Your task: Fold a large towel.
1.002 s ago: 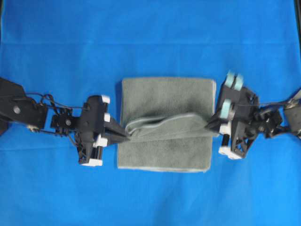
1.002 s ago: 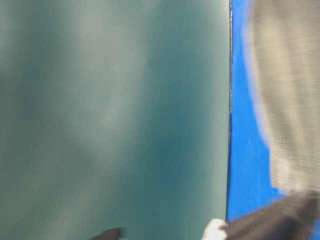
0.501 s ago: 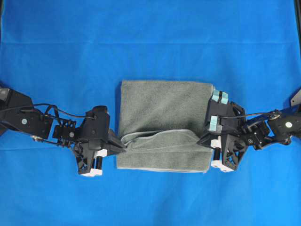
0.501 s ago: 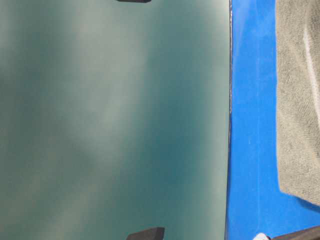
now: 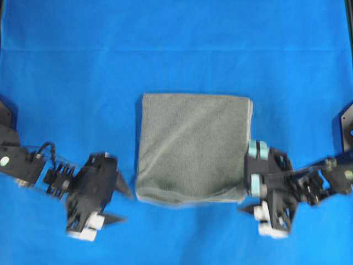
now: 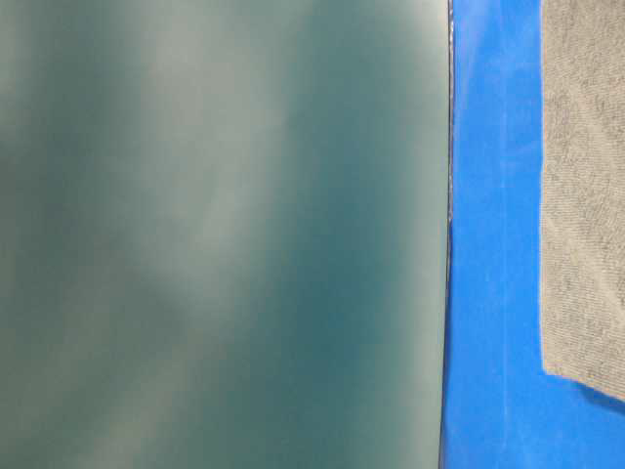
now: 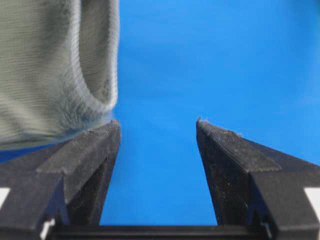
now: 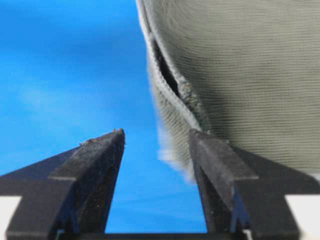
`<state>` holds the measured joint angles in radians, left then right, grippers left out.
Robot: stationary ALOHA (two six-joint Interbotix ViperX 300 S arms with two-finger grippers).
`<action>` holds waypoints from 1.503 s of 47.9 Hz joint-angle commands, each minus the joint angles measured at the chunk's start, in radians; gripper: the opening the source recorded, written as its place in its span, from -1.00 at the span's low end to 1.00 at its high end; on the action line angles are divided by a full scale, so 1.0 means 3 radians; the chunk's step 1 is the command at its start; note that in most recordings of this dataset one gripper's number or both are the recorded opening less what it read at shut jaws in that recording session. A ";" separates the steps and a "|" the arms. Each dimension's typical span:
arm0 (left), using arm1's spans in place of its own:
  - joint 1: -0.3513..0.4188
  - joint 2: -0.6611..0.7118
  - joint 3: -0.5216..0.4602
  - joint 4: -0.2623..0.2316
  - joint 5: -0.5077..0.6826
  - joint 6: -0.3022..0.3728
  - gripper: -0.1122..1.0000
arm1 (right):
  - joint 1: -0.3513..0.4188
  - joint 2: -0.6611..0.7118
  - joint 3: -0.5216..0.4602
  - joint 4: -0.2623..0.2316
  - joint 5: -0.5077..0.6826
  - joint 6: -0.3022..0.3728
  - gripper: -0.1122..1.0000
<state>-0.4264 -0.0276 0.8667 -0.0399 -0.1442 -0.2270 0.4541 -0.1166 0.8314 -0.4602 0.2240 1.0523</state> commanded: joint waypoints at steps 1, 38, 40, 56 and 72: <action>-0.0112 -0.0169 -0.0066 0.0010 -0.0005 -0.0020 0.25 | 0.0112 -0.0041 -0.0128 0.0005 0.0020 0.0020 0.25; 0.0291 -0.2700 0.0312 0.0026 0.0782 0.0736 0.23 | 0.0184 -0.2327 -0.0041 -0.1411 0.1636 0.0010 0.24; 0.0332 -0.2869 0.0368 0.0031 0.0874 0.0787 0.23 | 0.0184 -0.2454 0.0020 -0.1503 0.1652 0.0010 0.24; 0.0665 -0.3830 0.0997 0.0031 0.1048 0.0813 0.22 | 0.0174 -0.3288 0.0716 -0.1933 0.1657 0.0286 0.23; 0.1028 -0.4290 0.1447 0.0015 0.1043 0.0767 0.21 | 0.0174 -0.3175 0.1089 -0.2347 0.1785 0.1181 0.23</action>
<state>-0.1273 -1.3192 1.3070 -0.0337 0.1749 0.0046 0.5062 -1.0999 1.1643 -1.1459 0.7547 1.3806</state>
